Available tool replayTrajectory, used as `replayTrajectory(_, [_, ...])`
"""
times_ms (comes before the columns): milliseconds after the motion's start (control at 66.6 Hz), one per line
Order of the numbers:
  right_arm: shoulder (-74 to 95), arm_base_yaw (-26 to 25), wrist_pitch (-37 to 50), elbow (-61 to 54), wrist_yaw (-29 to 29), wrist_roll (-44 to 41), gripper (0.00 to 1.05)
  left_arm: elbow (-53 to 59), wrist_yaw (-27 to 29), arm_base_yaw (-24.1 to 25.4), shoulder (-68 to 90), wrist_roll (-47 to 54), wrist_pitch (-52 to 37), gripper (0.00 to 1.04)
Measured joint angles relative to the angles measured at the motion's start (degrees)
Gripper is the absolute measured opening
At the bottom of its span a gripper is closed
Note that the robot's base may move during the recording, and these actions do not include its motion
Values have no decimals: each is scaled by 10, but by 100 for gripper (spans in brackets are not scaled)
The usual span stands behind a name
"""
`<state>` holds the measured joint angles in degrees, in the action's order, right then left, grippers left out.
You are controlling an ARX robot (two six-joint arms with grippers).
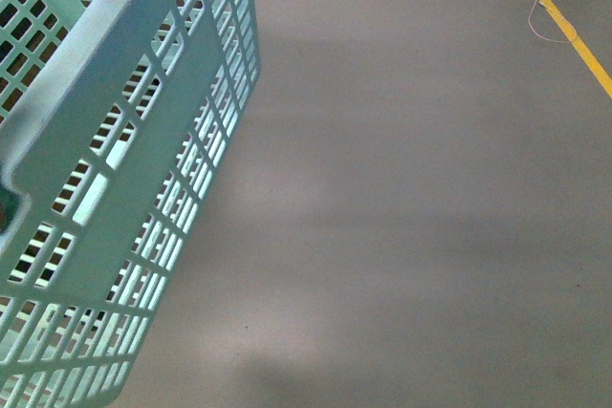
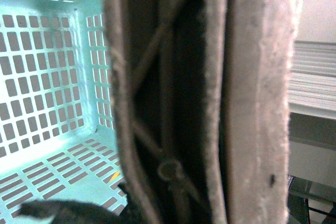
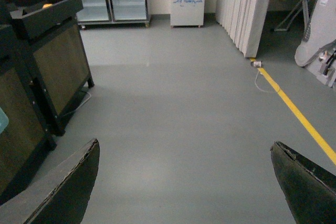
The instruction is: Pick lemon and mango into basket
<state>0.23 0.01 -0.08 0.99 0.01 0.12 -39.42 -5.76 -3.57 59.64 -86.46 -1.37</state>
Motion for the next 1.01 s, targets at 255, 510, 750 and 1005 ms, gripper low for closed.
replayTrajectory(255, [0,0,0,0,0,0,96,0,0,0,0,0,0,14])
replayTrajectory(510, [0,0,0,0,0,0,96,0,0,0,0,0,0,14])
replayTrajectory(750, [0,0,0,0,0,0,96,-1,0,0,0,0,0,14])
replayTrajectory(1005, [0,0,0,0,0,0,96,-1,0,0,0,0,0,14])
